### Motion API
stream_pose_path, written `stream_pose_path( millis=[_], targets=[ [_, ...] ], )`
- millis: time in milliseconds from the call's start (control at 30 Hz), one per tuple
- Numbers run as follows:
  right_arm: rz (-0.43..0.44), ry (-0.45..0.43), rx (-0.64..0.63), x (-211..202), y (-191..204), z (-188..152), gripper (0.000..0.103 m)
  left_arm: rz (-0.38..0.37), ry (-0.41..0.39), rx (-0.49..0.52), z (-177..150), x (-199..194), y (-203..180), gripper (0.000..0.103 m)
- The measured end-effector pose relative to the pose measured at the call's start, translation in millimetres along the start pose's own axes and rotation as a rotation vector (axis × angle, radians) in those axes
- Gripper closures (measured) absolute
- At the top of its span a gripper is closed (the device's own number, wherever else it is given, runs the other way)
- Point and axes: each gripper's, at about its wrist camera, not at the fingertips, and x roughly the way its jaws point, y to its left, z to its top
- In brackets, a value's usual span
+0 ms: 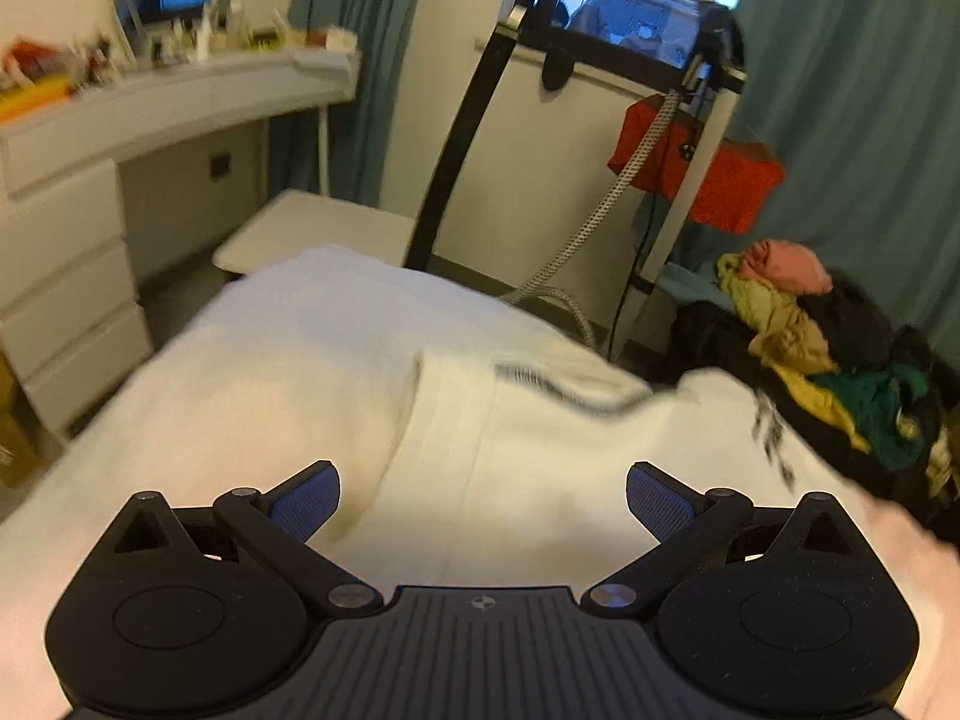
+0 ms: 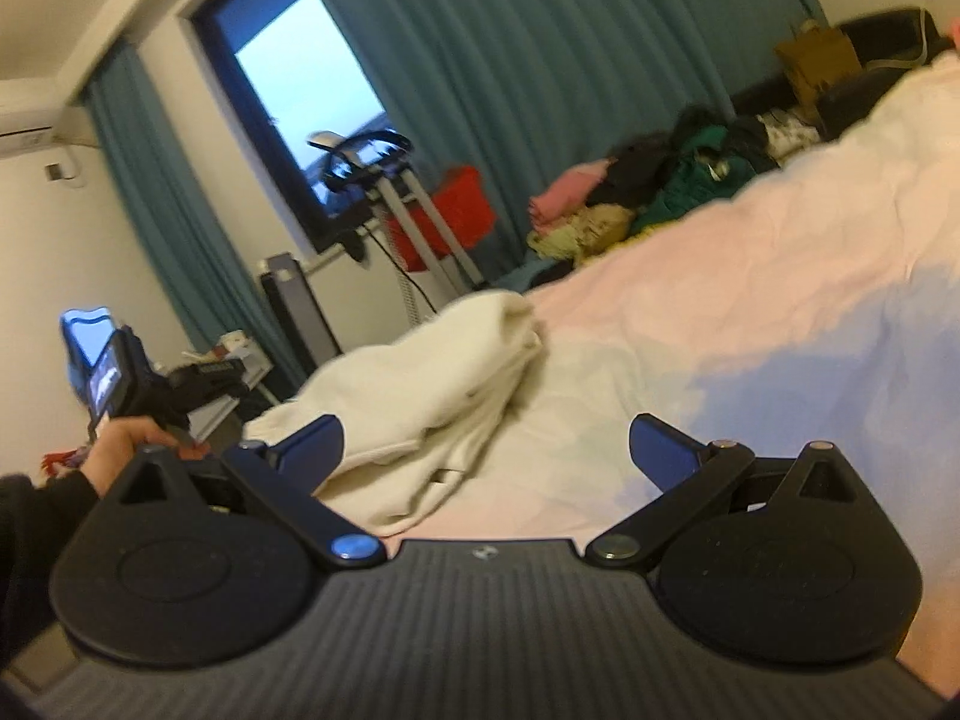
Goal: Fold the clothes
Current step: 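Grasp the sweatpants cuff with the left gripper and lift it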
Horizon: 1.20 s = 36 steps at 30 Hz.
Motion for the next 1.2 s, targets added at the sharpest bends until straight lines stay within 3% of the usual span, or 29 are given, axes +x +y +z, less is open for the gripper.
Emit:
stream_pose_path(
  millis=[67,167,233,300,333,433,600,733,800,967,1100,1200],
  targets=[
    [-0.014,0.022,0.022,22,-7,-7,0.000,0.028,0.010,-0.026,16,30,5,0.001],
    [-0.029,0.059,0.025,50,-11,-15,0.000,-0.009,0.086,-0.079,29,73,13,0.009],
    [-0.028,0.080,0.014,63,-11,-21,0.000,0.002,0.148,-0.088,30,92,14,0.028],
    [-0.012,0.087,0.006,68,-11,-24,0.000,0.012,0.178,-0.078,30,100,12,0.040],
    [-0.003,0.088,0.001,68,-10,-25,0.000,0.009,0.159,-0.059,29,96,8,0.059],
    [0.021,0.078,-0.021,63,-6,-26,0.000,-0.016,0.070,0.027,24,60,-12,0.081],
    [0.028,0.011,-0.092,39,7,-19,0.000,-0.099,-0.143,0.215,-4,-49,-51,0.089],
    [0.066,-0.036,-0.100,7,18,-13,0.000,-0.180,-0.273,0.387,-57,-141,-87,0.091],
    [0.078,-0.075,-0.124,-13,23,-10,0.000,-0.234,-0.300,0.442,-90,-176,-94,0.091],
    [0.088,-0.118,-0.129,-59,24,2,0.000,-0.355,-0.282,0.538,-199,-240,-89,0.092],
    [0.096,-0.100,-0.141,-74,26,4,0.000,-0.387,-0.148,0.578,-280,-249,-62,0.093],
    [0.118,-0.042,-0.167,-70,34,-2,0.000,-0.380,-0.029,0.576,-306,-243,-48,0.091]
  ],
)
